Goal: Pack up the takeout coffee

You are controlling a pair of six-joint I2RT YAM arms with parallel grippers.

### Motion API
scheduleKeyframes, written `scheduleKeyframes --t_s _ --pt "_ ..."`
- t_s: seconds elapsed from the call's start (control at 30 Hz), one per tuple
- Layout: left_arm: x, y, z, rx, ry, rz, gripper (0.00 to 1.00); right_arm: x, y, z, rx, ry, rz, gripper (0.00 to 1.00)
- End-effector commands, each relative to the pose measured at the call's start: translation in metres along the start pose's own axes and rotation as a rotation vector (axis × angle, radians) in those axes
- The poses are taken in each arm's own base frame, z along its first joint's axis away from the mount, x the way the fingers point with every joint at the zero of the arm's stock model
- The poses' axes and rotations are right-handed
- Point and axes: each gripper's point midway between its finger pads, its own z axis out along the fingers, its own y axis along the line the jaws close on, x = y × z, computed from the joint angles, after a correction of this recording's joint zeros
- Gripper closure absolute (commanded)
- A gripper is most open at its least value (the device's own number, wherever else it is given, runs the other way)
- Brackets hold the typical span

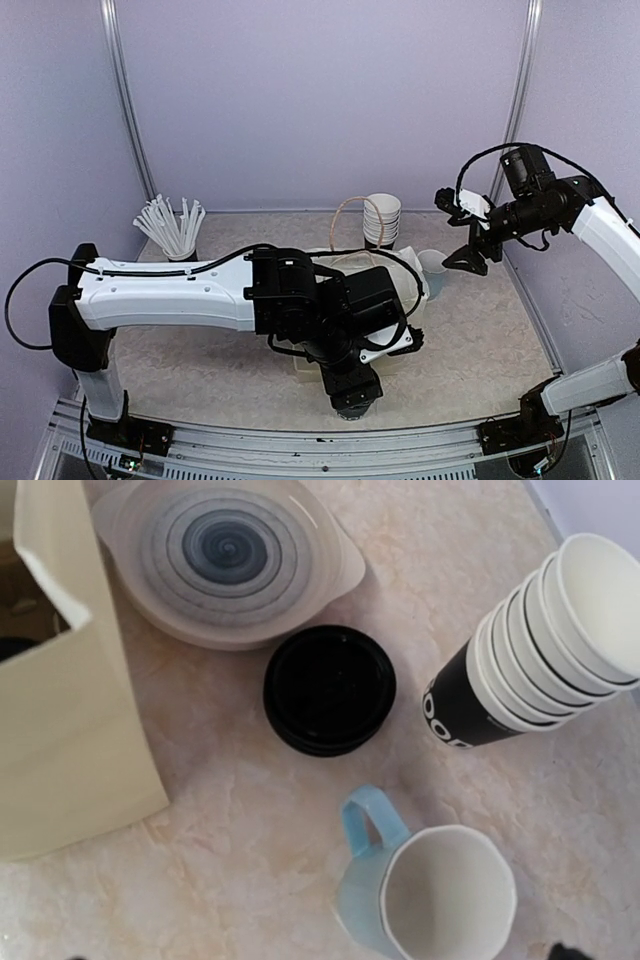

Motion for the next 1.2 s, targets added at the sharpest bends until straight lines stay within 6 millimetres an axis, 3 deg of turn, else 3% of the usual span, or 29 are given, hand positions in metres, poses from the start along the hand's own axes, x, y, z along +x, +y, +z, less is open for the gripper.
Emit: scheduleKeyframes --t_s 0.0,0.13,0.73,1.17 --pt "0.014 0.014 0.015 -0.016 0.05 -0.041 0.12 -0.002 -0.001 -0.002 0.007 -0.024 0.015 0.02" --pt "0.017 0.021 0.023 -0.016 0.055 -0.058 0.12 0.001 0.0 -0.001 0.004 -0.015 0.014 0.02" --pt "0.021 0.008 0.047 0.037 0.071 -0.014 0.18 0.01 0.001 0.004 -0.004 0.019 0.004 0.03" --pt "0.033 0.005 0.051 0.041 0.132 0.001 0.33 0.009 0.001 0.006 -0.01 0.02 0.005 0.03"
